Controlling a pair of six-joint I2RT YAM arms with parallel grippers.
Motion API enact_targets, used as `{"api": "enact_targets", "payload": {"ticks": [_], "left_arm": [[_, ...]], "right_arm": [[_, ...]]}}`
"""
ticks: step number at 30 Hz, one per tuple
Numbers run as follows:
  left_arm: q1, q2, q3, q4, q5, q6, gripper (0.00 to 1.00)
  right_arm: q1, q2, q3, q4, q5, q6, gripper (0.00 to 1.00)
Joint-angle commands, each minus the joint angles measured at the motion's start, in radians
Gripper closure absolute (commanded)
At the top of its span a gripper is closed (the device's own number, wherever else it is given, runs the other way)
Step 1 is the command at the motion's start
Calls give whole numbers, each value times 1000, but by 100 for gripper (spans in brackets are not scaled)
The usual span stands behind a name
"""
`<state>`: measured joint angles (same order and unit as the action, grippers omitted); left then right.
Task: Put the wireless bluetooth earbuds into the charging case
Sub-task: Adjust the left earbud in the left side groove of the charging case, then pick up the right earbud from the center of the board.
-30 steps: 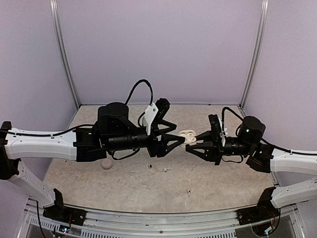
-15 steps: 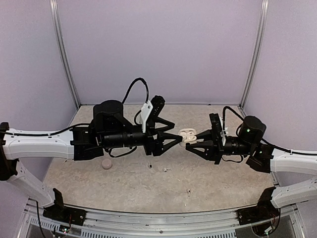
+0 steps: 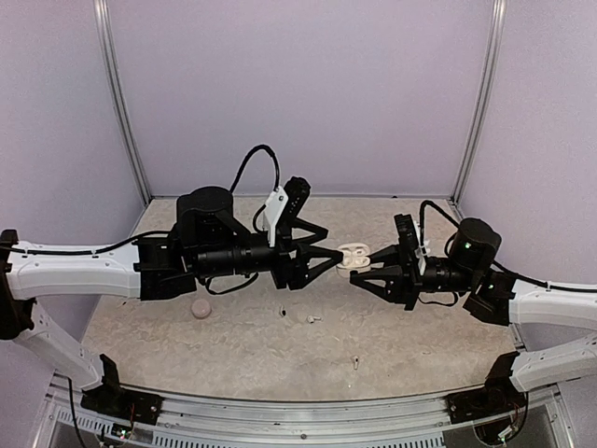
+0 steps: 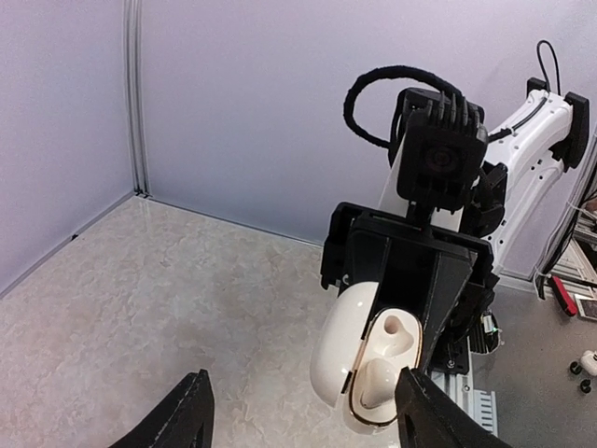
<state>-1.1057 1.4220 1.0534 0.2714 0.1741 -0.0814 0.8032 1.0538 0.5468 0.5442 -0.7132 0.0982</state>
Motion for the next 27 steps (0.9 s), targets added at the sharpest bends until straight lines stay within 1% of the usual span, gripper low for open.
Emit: {"api": "enact_targets", "payload": {"ticks": [1, 6, 10, 13, 15, 20, 22, 23, 27], "left_arm": [[4, 34, 59, -39, -17, 11, 33], [11, 51, 59, -65, -19, 13, 33], [53, -7, -22, -34, 3, 8, 31], [86, -21, -57, -78, -9, 25, 31], [98, -13, -75, -109, -20, 21, 31], [109, 40, -137, -116, -13, 4, 32], [110, 91, -155, -115, -22, 6, 35], [112, 106, -176, -86, -2, 7, 36], [108, 160, -290, 126, 31, -10, 38]], "right_arm": [[10, -13, 10, 24, -11, -4, 100], [2, -32, 2, 3, 9, 1, 100], [-52, -70, -33, 12, 3, 59, 100], [-102, -108, -62, 9, 2, 95, 100], [-129, -131, -76, -9, 12, 115, 100], [-178, -158, -95, -49, 11, 143, 100], [-190, -162, -101, -52, 8, 155, 100], [-195, -163, -103, -52, 6, 157, 100], [-204, -163, -107, -50, -1, 164, 100]]}}
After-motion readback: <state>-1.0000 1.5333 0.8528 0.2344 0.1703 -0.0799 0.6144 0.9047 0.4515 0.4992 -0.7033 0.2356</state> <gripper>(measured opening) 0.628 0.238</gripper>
